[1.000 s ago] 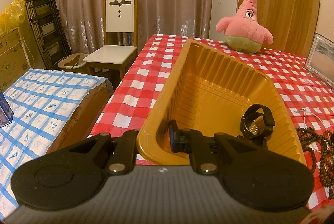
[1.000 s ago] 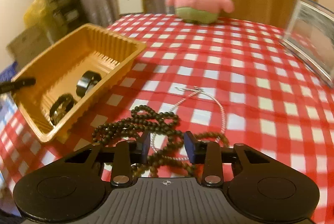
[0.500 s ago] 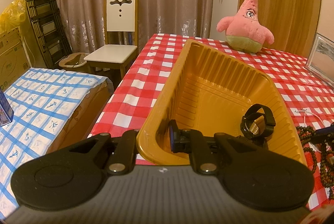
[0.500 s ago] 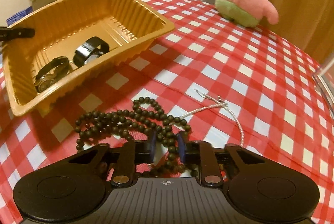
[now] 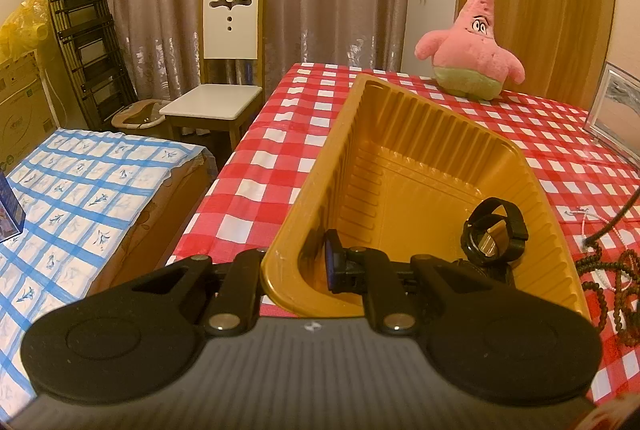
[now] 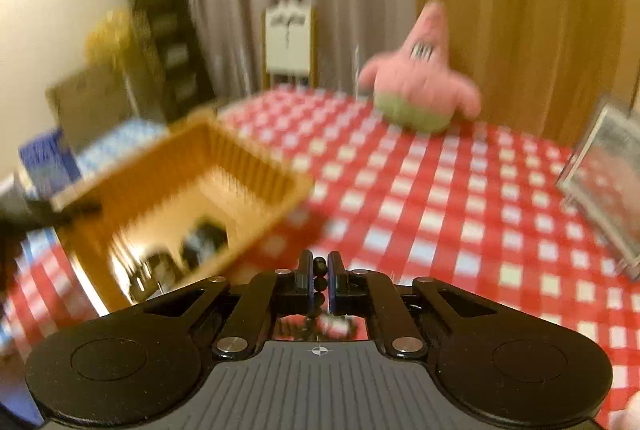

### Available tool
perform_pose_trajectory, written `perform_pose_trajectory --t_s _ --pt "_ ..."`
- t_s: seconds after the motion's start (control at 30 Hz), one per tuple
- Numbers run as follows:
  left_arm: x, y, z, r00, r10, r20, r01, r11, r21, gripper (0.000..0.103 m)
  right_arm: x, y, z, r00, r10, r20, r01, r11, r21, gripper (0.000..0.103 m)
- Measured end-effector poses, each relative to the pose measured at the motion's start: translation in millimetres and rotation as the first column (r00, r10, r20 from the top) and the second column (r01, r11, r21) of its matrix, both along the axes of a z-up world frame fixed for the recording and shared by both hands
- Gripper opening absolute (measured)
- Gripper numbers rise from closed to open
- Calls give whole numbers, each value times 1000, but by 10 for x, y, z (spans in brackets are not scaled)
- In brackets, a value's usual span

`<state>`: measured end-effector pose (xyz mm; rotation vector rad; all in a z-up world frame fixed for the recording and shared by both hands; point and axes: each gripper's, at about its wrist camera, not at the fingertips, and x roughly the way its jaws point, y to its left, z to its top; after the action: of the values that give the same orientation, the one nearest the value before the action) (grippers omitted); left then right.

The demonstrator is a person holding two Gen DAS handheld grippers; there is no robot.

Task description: Organize jewelry

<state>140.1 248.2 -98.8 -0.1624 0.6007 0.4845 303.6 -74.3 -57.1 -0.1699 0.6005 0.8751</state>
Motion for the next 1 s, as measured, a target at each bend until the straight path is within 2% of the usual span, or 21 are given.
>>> perform_pose_trajectory --t_s 0.2,0.4,0.6,0.83,1.0 --pt "2 -4 -2 1000 -2 1 2 1000 1 12 -90 -266 683 997 -64 45 60 993 98 7" --pt "27 -30 0 1000 -11 2 11 1000 7 12 -162 -471 1202 990 -109 89 91 979 180 7" --pt "34 -33 6 1000 -16 4 16 1000 13 12 -295 -611 1684 982 -100 157 62 971 233 7" --pt "36 -34 7 1000 -17 4 17 1000 13 12 -423 -602 2082 965 -75 250 10 968 251 7" --pt "35 -38 5 1000 -18 5 18 1000 15 12 -452 -513 2254 959 -50 279 -28 963 268 7"
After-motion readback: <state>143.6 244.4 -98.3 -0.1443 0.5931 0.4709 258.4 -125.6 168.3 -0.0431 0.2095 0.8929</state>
